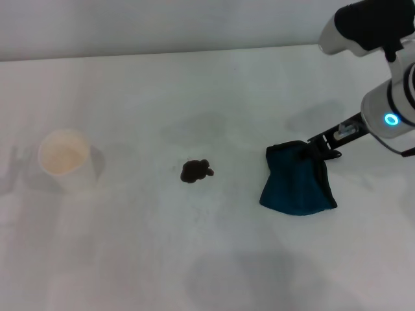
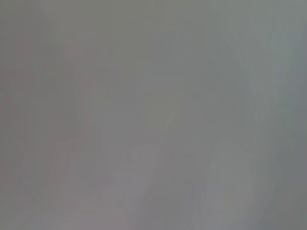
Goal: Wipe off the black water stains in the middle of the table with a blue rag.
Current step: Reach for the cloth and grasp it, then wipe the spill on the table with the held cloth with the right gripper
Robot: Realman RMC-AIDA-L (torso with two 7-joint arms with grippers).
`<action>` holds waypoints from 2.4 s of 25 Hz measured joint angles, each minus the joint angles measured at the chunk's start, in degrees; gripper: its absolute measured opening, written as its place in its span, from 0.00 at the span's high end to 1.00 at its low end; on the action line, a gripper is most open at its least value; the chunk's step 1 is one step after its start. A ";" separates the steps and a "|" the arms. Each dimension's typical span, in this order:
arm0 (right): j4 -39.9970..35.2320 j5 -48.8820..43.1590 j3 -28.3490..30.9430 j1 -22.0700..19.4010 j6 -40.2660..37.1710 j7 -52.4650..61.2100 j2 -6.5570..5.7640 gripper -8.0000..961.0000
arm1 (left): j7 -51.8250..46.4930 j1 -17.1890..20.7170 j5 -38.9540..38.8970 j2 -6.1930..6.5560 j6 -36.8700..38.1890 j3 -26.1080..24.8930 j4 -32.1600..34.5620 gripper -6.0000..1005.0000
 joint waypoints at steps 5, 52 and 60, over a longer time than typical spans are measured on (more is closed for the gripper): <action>4.61 1.17 0.24 1.72 -0.66 0.60 0.03 0.14 | -0.94 -0.71 -0.04 0.00 -0.04 0.01 -0.36 0.12; 22.14 5.99 0.52 10.55 -5.84 -5.85 -0.15 0.82 | -4.66 -4.46 -0.06 0.35 0.03 0.00 -3.47 0.12; 21.99 20.27 2.16 12.41 -6.81 -18.68 -0.07 0.89 | -4.66 -4.36 -0.07 0.27 0.04 0.00 -3.47 0.12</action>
